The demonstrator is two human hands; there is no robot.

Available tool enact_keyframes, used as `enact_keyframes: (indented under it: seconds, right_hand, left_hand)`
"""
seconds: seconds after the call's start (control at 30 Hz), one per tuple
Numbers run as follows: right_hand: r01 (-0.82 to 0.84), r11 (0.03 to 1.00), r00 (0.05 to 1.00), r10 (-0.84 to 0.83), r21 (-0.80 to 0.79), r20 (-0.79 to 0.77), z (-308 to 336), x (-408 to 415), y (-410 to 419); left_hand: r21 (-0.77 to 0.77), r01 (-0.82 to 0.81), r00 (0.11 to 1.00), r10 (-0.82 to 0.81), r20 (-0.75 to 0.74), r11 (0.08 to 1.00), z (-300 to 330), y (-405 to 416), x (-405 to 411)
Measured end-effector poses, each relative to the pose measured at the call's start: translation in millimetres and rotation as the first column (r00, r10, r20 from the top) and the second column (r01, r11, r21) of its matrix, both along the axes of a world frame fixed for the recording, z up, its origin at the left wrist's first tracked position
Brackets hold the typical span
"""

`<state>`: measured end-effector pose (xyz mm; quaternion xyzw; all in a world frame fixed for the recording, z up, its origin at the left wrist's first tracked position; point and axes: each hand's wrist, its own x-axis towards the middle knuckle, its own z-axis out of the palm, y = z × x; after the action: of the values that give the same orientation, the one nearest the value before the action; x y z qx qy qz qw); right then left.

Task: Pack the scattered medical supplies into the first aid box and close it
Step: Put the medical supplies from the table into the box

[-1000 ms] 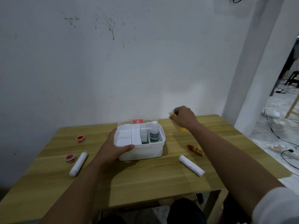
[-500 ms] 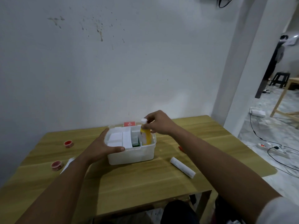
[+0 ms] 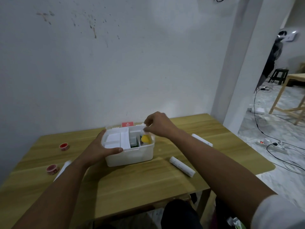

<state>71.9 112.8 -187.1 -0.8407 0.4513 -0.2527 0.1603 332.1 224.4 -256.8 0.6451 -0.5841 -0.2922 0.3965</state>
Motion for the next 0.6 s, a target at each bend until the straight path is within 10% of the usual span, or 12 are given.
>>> enact_keyframes:
  seconds: [0.1,0.37,0.6]
  right_hand:
    - [0.133,0.991,0.988,-0.130,-0.035,0.081,1.4,-30.3,-16.1]
    - [0.470,0.881,0.806,-0.405,0.052,-0.432,-60.2,-139.3,-45.9]
    - [0.515,0.857,0.740,-0.460,-0.027,-0.491,-77.6,-169.2,-45.5]
  left_hand:
    - [0.052,-0.013,0.999,0.011,0.048,0.999,-5.1,-3.5,7.6]
    - [0.037,-0.005,0.999,0.004,0.033,0.999,-10.2,-7.3,9.0]
    - [0.052,-0.009,0.999,0.007,0.041,0.999,-9.9,-8.5,11.9]
